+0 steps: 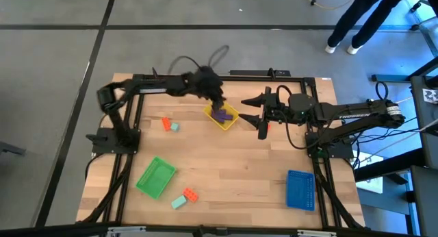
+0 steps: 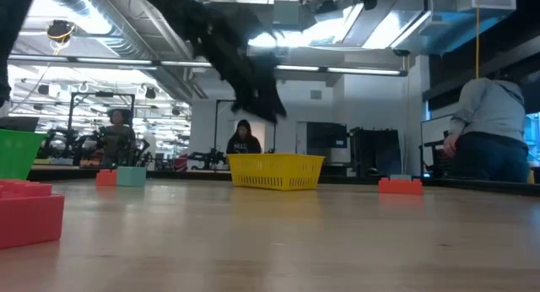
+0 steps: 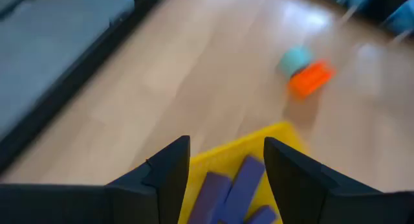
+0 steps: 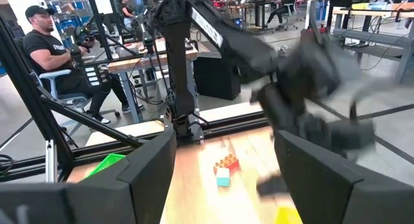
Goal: Sort & place blocks by color
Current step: Put the top right light blue block into the blue bin
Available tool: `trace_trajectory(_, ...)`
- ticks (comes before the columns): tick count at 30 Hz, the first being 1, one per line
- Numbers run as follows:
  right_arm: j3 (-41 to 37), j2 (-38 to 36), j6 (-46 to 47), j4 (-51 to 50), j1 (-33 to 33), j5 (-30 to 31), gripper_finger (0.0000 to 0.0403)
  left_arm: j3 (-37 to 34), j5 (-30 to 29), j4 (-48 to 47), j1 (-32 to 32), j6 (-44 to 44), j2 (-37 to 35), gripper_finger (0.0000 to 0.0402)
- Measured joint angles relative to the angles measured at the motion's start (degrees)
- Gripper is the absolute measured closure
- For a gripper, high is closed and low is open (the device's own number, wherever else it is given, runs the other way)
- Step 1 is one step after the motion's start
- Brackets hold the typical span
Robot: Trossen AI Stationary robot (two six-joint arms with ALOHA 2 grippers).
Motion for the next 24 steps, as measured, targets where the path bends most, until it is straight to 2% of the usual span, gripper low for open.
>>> trace_trajectory(5,0.0,0.0,0.2,0.3,0.0,0.0,0.0138,0.0,1.6,-0.3,0.1,-0.5,-12.5,0.0214)
trace_trajectory(11,0.0,0.0,0.2,0.3,0.0,0.0,0.0138,-1.8,0.8,2.7,-6.5,-0.5,-27.2,0.0217)
trace_trajectory(18,0.0,0.0,0.2,0.3,0.0,-0.1,0.0138,-13.7,-11.1,14.1,-20.8,-1.5,-39.9,0.0217)
trace_trajectory(24,0.0,0.0,0.2,0.2,0.0,-0.1,0.0138,-22.9,-15.8,19.4,-29.7,-1.8,-44.5,0.0217)
